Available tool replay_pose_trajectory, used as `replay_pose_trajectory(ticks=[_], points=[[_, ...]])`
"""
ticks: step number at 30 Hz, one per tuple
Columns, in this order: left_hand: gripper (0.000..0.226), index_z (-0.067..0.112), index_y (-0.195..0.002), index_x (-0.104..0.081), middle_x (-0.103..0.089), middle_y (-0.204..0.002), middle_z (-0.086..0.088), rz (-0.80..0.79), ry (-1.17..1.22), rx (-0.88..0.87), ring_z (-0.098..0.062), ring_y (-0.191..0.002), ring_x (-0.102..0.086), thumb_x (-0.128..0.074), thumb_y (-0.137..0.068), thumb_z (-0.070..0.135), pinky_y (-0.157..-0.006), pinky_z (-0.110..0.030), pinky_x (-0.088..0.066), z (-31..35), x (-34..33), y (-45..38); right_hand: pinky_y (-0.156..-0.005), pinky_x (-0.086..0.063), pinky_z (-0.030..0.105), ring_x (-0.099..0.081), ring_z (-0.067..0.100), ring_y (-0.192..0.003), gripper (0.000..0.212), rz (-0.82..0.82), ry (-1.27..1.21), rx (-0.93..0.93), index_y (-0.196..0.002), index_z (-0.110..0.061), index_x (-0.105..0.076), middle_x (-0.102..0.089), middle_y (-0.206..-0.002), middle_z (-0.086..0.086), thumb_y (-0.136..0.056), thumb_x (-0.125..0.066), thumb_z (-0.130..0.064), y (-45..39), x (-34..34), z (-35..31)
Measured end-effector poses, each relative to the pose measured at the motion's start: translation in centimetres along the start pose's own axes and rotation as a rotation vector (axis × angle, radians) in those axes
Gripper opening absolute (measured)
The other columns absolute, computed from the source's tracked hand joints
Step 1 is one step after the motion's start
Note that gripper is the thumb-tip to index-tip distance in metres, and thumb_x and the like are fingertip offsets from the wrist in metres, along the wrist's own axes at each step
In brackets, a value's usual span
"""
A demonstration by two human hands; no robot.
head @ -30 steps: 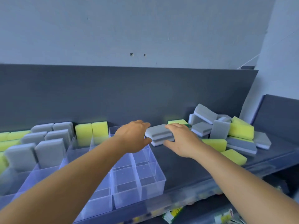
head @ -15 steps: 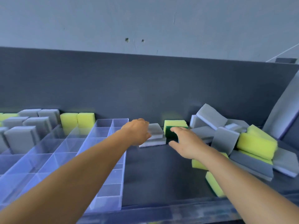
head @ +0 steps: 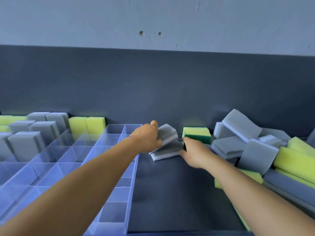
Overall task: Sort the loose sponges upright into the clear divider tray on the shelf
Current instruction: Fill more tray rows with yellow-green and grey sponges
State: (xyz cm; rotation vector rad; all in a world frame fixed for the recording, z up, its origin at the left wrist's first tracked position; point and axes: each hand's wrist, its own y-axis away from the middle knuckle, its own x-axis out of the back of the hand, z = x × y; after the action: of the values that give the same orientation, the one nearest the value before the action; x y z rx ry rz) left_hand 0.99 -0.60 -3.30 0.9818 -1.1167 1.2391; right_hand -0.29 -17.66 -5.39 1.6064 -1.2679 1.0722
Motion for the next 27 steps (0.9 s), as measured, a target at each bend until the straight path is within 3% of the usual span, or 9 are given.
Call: replay_pose_trajectory(ticks=[3,7,11,14,17,18,20,23,27], points=[[0.043,0.005,-0.121,-0.043,-0.045,-0.118,-0.013,-0.032,-0.002,0.016,-0.031,-0.084,-0.052,-0.052,-0.09,0.034,-0.071,-0.035,-0.044,-0.3,0.4,-0.2,-0.076,-0.043,0.034,-0.052,0.024,-0.088,0.015,0.024,-0.029,-0.034,-0.098,-0.014,-0.042,-0.056,-0.104,0.008,-0.099,-0.037,-0.029,-1.2,-0.3,-0.3],[0.024,0.005,-0.091,-0.05,-0.039,-0.107,-0.011,-0.045,-0.049,0.004,-0.029,-0.076,-0.047,-0.048,-0.09,0.029,-0.067,-0.033,-0.039,-0.5,0.4,-0.7,-0.079,-0.044,0.036,-0.057,0.029,-0.096,0.033,0.04,-0.057,-0.084,-0.108,-0.009,-0.052,-0.059,-0.106,0.01,-0.1,-0.032,-0.034,-2.5,-0.8,-1.0],[0.035,0.005,-0.109,-0.047,-0.052,-0.111,-0.013,-0.076,-0.121,-0.035,-0.026,-0.085,-0.044,-0.053,-0.089,0.033,-0.069,-0.031,-0.036,-0.3,0.1,-0.9,-0.075,-0.041,0.032,-0.057,0.027,-0.093,0.037,-0.008,-0.101,-0.146,-0.109,-0.006,-0.056,-0.062,-0.107,0.012,-0.098,-0.039,-0.036,-2.9,-1.1,-1.3],[0.038,0.007,-0.109,-0.042,-0.057,-0.093,-0.008,-0.057,-0.069,-0.044,-0.027,-0.083,-0.046,-0.058,-0.087,0.034,-0.064,-0.032,-0.035,-0.2,0.1,-0.9,-0.073,-0.041,0.032,-0.053,0.026,-0.085,0.03,0.039,-0.319,-0.175,-0.102,-0.003,-0.06,-0.061,-0.095,0.012,-0.095,-0.045,-0.028,-3.1,-1.2,-0.8],[0.049,0.009,-0.121,-0.037,-0.048,-0.071,-0.001,-0.04,0.017,-0.03,-0.026,-0.08,-0.049,-0.06,-0.085,0.03,-0.062,-0.032,-0.037,-0.3,0.0,-0.9,-0.087,-0.049,0.041,-0.054,0.025,-0.084,0.022,0.081,-0.624,-0.207,-0.105,-0.006,-0.061,-0.059,-0.088,0.009,-0.089,-0.055,-0.021,-3.1,-1.3,-0.5],[0.055,0.01,-0.127,-0.034,-0.047,-0.069,0.0,-0.036,0.034,-0.032,-0.026,-0.081,-0.049,-0.061,-0.084,0.03,-0.063,-0.033,-0.038,-0.4,0.0,-0.8,-0.086,-0.05,0.039,-0.053,0.022,-0.081,0.02,0.076,-0.718,-0.219,-0.105,-0.01,-0.06,-0.057,-0.084,0.005,-0.087,-0.058,-0.018,-3.0,-1.3,-0.5],[0.071,0.015,-0.141,-0.023,-0.052,-0.08,-0.003,-0.029,0.088,-0.051,-0.027,-0.087,-0.05,-0.061,-0.082,0.029,-0.067,-0.033,-0.042,-0.6,-0.2,-0.7,-0.08,-0.049,0.031,-0.052,0.018,-0.078,0.033,0.072,-0.867,-0.226,-0.115,-0.014,-0.057,-0.056,-0.086,0.003,-0.083,-0.065,-0.012,-2.7,-1.0,-0.6],[0.088,0.029,-0.15,-0.009,-0.049,-0.113,-0.007,0.012,0.195,-0.086,-0.028,-0.111,-0.044,-0.063,-0.08,0.031,-0.085,-0.034,-0.044,-0.8,-0.3,-0.5,-0.097,-0.048,0.035,-0.057,0.02,-0.1,0.058,0.144,-0.88,-0.188,-0.131,-0.012,-0.05,-0.06,-0.111,0.003,-0.077,-0.072,-0.013,-2.3,0.0,-0.5],[0.093,0.044,-0.146,-0.015,-0.035,-0.112,-0.002,0.085,0.345,-0.151,-0.023,-0.097,-0.045,-0.073,-0.075,0.028,-0.081,-0.031,-0.047,-0.1,0.9,0.7,-0.085,-0.046,0.027,-0.057,0.017,-0.103,0.055,0.25,-0.813,-0.068,-0.131,-0.02,-0.05,-0.059,-0.118,-0.004,-0.079,-0.064,-0.01,-1.2,2.4,-0.6]])
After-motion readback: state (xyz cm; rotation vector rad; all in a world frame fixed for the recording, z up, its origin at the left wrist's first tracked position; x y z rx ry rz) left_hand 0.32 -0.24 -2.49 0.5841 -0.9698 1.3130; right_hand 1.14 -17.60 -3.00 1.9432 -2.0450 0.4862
